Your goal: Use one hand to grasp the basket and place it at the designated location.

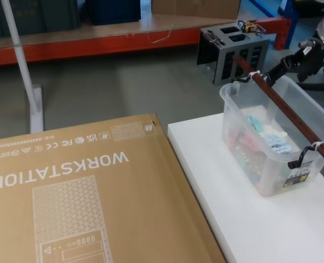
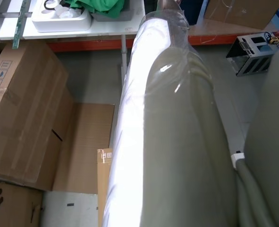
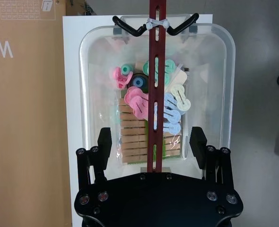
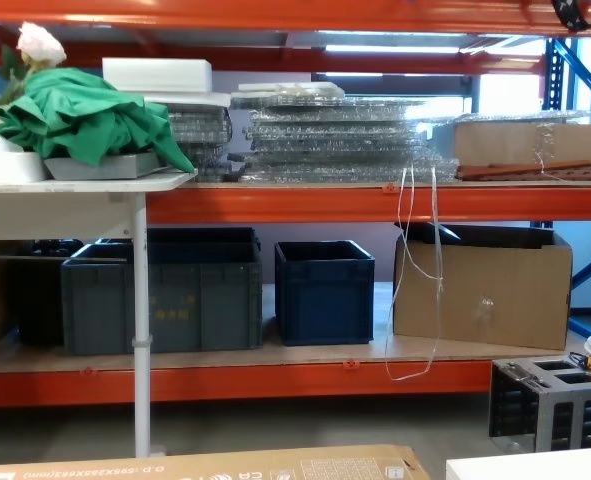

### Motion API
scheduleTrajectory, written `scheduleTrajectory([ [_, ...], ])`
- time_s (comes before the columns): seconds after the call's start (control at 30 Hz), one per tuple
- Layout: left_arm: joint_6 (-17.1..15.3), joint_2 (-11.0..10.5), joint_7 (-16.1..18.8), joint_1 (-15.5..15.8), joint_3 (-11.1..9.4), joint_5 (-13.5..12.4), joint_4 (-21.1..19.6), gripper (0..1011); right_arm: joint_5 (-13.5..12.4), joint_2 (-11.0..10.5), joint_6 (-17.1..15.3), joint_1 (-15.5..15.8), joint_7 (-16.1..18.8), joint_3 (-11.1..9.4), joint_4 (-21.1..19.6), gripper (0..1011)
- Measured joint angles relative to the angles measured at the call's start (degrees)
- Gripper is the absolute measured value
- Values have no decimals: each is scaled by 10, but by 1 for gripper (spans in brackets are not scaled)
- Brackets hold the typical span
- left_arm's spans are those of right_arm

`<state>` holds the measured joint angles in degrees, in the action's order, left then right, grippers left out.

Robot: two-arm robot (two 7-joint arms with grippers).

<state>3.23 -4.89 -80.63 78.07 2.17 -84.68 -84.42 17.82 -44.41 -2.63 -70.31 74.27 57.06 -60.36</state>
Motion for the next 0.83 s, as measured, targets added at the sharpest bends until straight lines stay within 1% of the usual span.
scheduleTrajectory([
  [0.83,0,0,0,0,0,0,0,0,0,0,0,0,0,0,0,1000],
])
